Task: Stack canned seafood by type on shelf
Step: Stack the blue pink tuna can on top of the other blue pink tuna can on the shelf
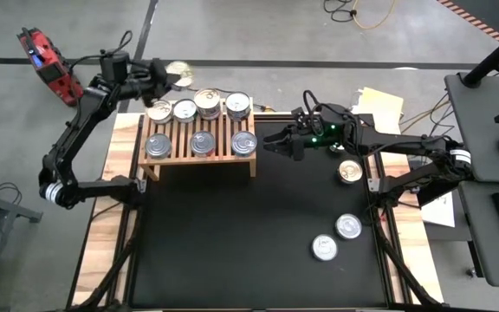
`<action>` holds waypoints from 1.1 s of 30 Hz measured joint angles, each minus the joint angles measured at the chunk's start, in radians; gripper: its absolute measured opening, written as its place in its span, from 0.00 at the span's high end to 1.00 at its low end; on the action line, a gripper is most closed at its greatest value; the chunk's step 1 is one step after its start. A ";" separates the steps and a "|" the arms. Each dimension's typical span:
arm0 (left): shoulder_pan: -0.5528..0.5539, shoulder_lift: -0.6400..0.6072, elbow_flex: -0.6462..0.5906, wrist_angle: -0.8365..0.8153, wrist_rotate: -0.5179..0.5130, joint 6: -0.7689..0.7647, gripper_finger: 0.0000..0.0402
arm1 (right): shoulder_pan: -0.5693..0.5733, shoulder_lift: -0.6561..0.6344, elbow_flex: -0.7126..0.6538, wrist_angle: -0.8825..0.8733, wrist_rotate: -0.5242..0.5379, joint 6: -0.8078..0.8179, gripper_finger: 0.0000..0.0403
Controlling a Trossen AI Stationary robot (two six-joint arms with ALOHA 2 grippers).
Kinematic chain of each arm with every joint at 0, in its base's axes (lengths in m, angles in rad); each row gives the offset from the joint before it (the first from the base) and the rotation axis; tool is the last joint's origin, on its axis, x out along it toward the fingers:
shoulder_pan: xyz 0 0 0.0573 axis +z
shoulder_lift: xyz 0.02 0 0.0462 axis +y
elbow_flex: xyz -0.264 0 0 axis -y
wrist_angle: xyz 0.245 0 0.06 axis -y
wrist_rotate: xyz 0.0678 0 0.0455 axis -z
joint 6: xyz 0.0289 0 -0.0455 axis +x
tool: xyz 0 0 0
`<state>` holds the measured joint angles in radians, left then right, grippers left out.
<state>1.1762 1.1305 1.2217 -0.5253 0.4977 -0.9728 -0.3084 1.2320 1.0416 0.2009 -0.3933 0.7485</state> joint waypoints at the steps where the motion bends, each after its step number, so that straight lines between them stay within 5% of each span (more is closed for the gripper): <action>1: -0.004 -0.006 0.000 -0.039 -0.055 -0.006 0.58 | 0.000 0.000 0.000 -0.009 0.000 -0.002 0.16; 8: -0.067 -0.123 0.000 -0.208 -0.269 -0.067 0.58 | -0.017 0.002 0.000 -0.031 0.001 0.014 0.17; 17: -0.083 -0.258 0.000 -0.250 -0.286 -0.117 0.58 | -0.033 0.007 0.000 -0.032 0.062 0.012 0.17; 27: -0.218 -0.355 -0.062 -0.244 -0.475 -0.221 0.58 | -0.043 0.021 0.000 -0.031 0.064 0.010 0.17; 33: -0.315 -0.392 -0.226 -0.057 -0.552 -0.276 0.58 | -0.044 0.035 0.000 -0.025 0.062 0.014 0.15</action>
<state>0.8613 0.7382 0.9960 -0.5822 -0.0540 -1.2486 -0.3527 1.2668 1.0412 0.1758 -0.3315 0.7627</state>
